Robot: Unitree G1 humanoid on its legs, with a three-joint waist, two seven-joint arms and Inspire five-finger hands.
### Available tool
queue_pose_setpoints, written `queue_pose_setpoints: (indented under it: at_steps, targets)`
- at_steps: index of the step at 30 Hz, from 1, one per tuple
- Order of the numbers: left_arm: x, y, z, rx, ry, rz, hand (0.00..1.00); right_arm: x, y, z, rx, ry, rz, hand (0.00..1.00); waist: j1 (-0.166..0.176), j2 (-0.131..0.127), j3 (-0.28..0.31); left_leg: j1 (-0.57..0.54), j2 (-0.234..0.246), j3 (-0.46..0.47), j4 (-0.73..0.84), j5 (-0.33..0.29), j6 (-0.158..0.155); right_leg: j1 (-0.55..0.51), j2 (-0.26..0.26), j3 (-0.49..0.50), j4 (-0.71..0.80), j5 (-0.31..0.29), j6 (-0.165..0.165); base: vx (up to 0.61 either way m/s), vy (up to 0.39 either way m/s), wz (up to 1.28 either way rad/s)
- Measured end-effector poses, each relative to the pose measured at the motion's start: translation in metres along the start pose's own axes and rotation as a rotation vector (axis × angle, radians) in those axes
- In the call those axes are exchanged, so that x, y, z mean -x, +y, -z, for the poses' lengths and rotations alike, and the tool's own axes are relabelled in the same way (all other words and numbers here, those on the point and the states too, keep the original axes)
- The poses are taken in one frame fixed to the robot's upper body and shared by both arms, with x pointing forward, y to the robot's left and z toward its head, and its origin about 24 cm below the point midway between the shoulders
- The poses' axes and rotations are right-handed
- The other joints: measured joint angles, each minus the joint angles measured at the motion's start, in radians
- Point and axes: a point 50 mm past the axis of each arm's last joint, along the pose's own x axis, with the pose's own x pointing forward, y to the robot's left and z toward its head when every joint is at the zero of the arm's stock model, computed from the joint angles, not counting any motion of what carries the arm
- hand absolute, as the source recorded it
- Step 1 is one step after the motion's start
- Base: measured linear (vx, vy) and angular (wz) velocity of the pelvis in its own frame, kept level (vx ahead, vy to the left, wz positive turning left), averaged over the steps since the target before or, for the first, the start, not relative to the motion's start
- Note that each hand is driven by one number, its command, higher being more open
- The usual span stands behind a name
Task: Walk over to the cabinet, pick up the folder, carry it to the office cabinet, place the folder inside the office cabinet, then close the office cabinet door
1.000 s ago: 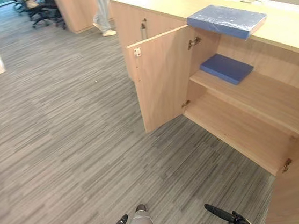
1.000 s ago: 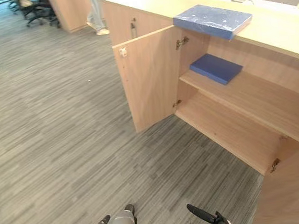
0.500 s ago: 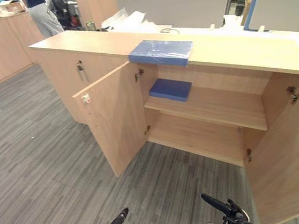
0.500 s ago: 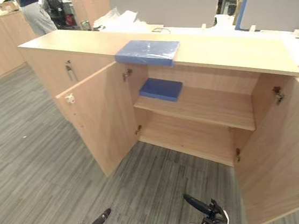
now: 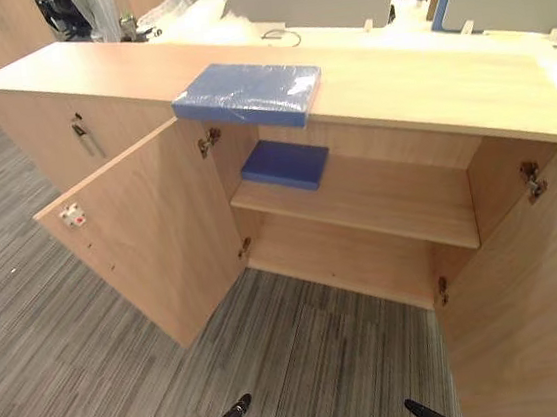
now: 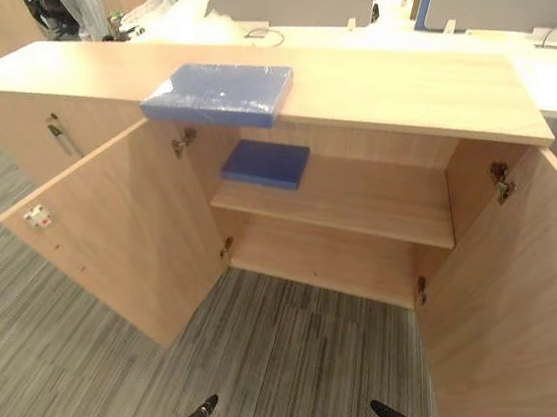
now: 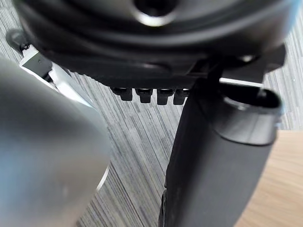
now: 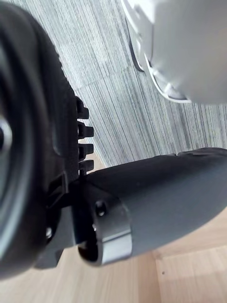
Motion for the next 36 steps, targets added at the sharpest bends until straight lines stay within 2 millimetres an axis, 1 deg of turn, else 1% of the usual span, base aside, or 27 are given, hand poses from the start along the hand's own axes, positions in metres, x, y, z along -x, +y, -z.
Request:
queue_pose_setpoints:
  at_steps: [2,3,4,5,6,7,8,9,10,12,13,15,16,17,19,20,21,23,24,25,26,27,28,30,31,33,36]
  targets:
    - [-0.001,-0.002,-0.006,-0.001,-0.023,0.008,1.00,0.000,0.007,-0.003,0.023,-0.006,-0.022,1.00,0.008,-0.013,0.002,-0.067,-0.003,0.073,0.068,-0.035,0.050,0.059,-0.007,0.045,-0.056,0.006,0.010,0.32,0.104,-0.58]
    - [-0.002,-0.002,-0.011,-0.006,-0.039,0.014,1.00,0.000,0.012,-0.003,0.033,-0.006,-0.035,1.00,0.020,-0.032,0.006,-0.111,-0.020,0.104,0.048,-0.074,0.082,0.095,-0.026,0.077,-0.093,0.014,0.024,0.41,0.209,-0.84]
    - [-0.003,-0.005,-0.020,-0.003,-0.074,0.023,1.00,-0.001,0.022,-0.005,0.030,-0.007,-0.057,1.00,0.041,-0.059,0.015,-0.171,-0.053,0.134,-0.019,-0.125,0.119,0.134,-0.066,0.120,-0.125,0.024,0.037,0.41,0.242,-0.87]
    - [-0.003,-0.006,-0.024,-0.007,-0.087,0.026,1.00,-0.001,0.027,-0.007,0.031,-0.007,-0.066,1.00,0.045,-0.067,0.020,-0.192,-0.072,0.137,-0.075,-0.133,0.126,0.143,-0.085,0.133,-0.128,0.027,0.042,0.32,0.264,-0.87]
    - [-0.004,-0.007,-0.026,-0.034,-0.095,0.035,1.00,-0.002,0.034,-0.011,0.035,-0.008,-0.083,1.00,0.045,-0.070,0.021,-0.205,-0.110,0.114,-0.291,-0.112,0.135,0.150,-0.117,0.155,-0.118,0.035,0.057,0.26,0.241,-0.59]
    - [-0.003,-0.009,-0.024,-0.050,-0.090,0.042,1.00,-0.002,0.036,-0.012,0.046,-0.013,-0.090,1.00,0.045,-0.054,0.013,-0.200,-0.119,0.084,-0.432,-0.052,0.144,0.148,-0.117,0.163,-0.114,0.045,0.075,0.34,0.350,-0.74]
    - [-0.002,-0.008,-0.015,-0.055,-0.066,0.041,1.00,-0.002,0.037,-0.015,0.061,-0.019,-0.095,1.00,0.056,-0.028,0.002,-0.181,-0.120,0.047,-0.532,0.074,0.102,0.156,-0.117,0.185,-0.109,0.048,0.108,0.38,0.321,-0.54]
    - [-0.004,-0.005,-0.021,-0.055,-0.071,0.026,1.00,0.000,0.049,-0.007,0.066,0.000,-0.128,1.00,0.055,-0.069,-0.009,-0.154,-0.155,0.070,-0.570,0.075,0.113,0.151,-0.163,0.192,-0.117,0.076,0.122,0.47,0.344,-0.45]
    - [-0.005,-0.006,-0.025,-0.057,-0.086,0.024,1.00,0.001,0.059,-0.009,0.063,-0.002,-0.157,1.00,0.050,-0.088,-0.021,-0.148,-0.168,0.052,-0.582,0.076,0.114,0.126,-0.164,0.216,-0.139,0.113,0.108,0.38,0.224,-0.24]
    - [-0.006,-0.004,-0.025,-0.074,-0.070,0.020,1.00,0.002,0.071,-0.013,0.056,-0.015,-0.185,1.00,0.051,-0.096,-0.025,-0.117,-0.186,0.061,-0.593,0.075,0.115,0.112,-0.184,0.226,-0.132,0.166,0.102,0.32,0.201,-0.43]
    - [-0.006,0.001,-0.019,-0.088,-0.046,0.008,1.00,0.003,0.075,-0.014,0.053,-0.022,-0.196,1.00,0.057,-0.099,-0.032,-0.062,-0.199,0.074,-0.639,0.075,0.116,0.111,-0.207,0.258,-0.116,0.199,0.122,0.30,0.177,-0.61]
    - [-0.006,0.002,-0.016,-0.086,-0.032,0.003,1.00,0.003,0.076,-0.014,0.052,-0.029,-0.200,1.00,0.067,-0.097,-0.033,0.004,-0.206,0.101,-0.700,0.074,0.127,0.107,-0.228,0.282,-0.079,0.215,0.118,0.20,0.143,-0.71]
    - [-0.005,0.001,-0.013,-0.108,-0.027,0.016,1.00,0.004,0.077,-0.014,0.079,-0.032,-0.205,1.00,0.077,-0.083,-0.030,0.088,-0.223,0.146,-0.781,0.072,0.146,0.029,-0.275,0.303,0.091,0.224,0.117,0.11,0.124,-0.76]
    - [-0.005,0.001,-0.012,-0.113,-0.024,0.020,1.00,0.003,0.076,-0.014,0.088,-0.034,-0.205,1.00,0.077,-0.077,-0.030,0.103,-0.228,0.152,-0.796,0.068,0.152,-0.009,-0.287,0.308,0.166,0.233,0.102,0.06,0.098,-0.76]
    - [-0.004,-0.003,-0.008,-0.120,-0.011,0.042,1.00,0.002,0.073,-0.023,0.116,-0.062,-0.202,1.00,0.070,-0.055,-0.017,0.152,-0.236,0.174,-0.822,0.067,0.167,-0.103,-0.323,0.315,0.362,0.297,0.029,0.04,0.061,-0.27]
    - [-0.003,-0.002,-0.007,-0.123,-0.009,0.045,1.00,0.002,0.072,-0.024,0.113,-0.069,-0.200,1.00,0.065,-0.048,-0.012,0.165,-0.236,0.176,-0.826,0.065,0.171,-0.108,-0.330,0.306,0.390,0.295,0.026,0.04,0.031,-0.15]
    - [-0.003,0.000,-0.007,-0.121,-0.008,0.042,1.00,0.002,0.073,-0.023,0.111,-0.069,-0.200,1.00,0.062,-0.049,-0.014,0.186,-0.235,0.184,-0.836,0.064,0.173,-0.122,-0.346,0.273,0.406,0.263,0.034,0.04,0.006,-0.13]
    - [-0.003,0.003,-0.005,-0.093,-0.002,0.036,1.00,0.003,0.075,-0.023,0.125,-0.075,-0.208,1.00,0.059,-0.046,-0.016,0.205,-0.222,0.189,-0.850,0.064,0.171,-0.128,-0.341,0.210,0.379,0.202,0.039,0.02,-0.088,-0.19]
    - [-0.002,0.002,-0.003,-0.077,0.003,0.039,1.00,0.003,0.075,-0.023,0.125,-0.073,-0.210,1.00,0.056,-0.042,-0.017,0.206,-0.203,0.189,-0.855,0.065,0.156,-0.117,-0.313,0.198,0.302,0.149,0.070,0.01,-0.177,-0.18]
    - [-0.002,0.002,-0.003,-0.064,0.006,0.044,1.00,0.003,0.076,-0.022,0.126,-0.071,-0.212,1.00,0.055,-0.043,-0.018,0.197,-0.195,0.188,-0.851,0.064,0.148,-0.108,-0.286,0.204,0.227,0.132,0.082,0.03,-0.240,-0.08]
    - [-0.003,0.003,-0.003,-0.022,0.012,0.048,1.00,0.003,0.075,-0.021,0.127,-0.065,-0.211,1.00,0.048,-0.064,-0.022,0.179,-0.197,0.175,-0.843,0.062,0.128,-0.046,-0.252,0.211,0.085,0.102,0.114,0.02,-0.244,0.00]
    - [-0.003,0.002,-0.005,-0.004,0.010,0.065,1.00,0.002,0.073,-0.016,0.128,-0.044,-0.203,1.00,0.048,-0.063,-0.021,0.169,-0.192,0.156,-0.855,0.066,0.119,-0.002,-0.228,0.201,-0.028,0.089,0.134,0.03,-0.303,0.07]
    - [-0.002,-0.002,-0.001,0.008,0.022,0.084,1.00,0.000,0.066,-0.020,0.134,-0.047,-0.181,1.00,0.044,-0.051,-0.020,0.171,-0.181,0.127,-0.881,0.081,0.115,0.021,-0.204,0.181,-0.085,0.093,0.135,0.02,-0.252,0.10]
    - [-0.001,-0.003,0.001,0.051,0.030,0.091,1.00,-0.001,0.052,-0.017,0.141,-0.037,-0.148,1.00,0.040,-0.047,-0.023,0.195,-0.162,0.106,-0.928,0.105,0.091,0.048,-0.180,0.158,-0.112,0.102,0.127,0.03,-0.205,0.26]
    - [-0.001,-0.004,0.000,0.089,0.026,0.102,1.00,-0.001,0.044,-0.010,0.144,-0.020,-0.129,1.00,0.043,-0.052,-0.031,0.210,-0.148,0.097,-0.962,0.119,0.074,0.063,-0.162,0.149,-0.138,0.107,0.121,0.03,-0.162,0.22]
    - [0.000,-0.007,-0.005,0.134,0.003,0.135,1.00,0.000,0.039,-0.002,0.144,0.001,-0.118,1.00,0.042,-0.059,-0.045,0.212,-0.128,0.089,-1.009,0.145,0.061,0.063,-0.132,0.142,-0.174,0.126,0.112,0.03,-0.151,0.10]
    - [0.005,-0.022,-0.021,0.217,-0.068,0.235,1.00,0.000,0.035,0.003,0.137,0.022,-0.109,1.00,0.039,-0.070,-0.040,0.228,-0.118,0.078,-1.047,0.165,0.063,0.087,-0.115,0.128,-0.220,0.148,0.107,0.02,-0.060,0.09]
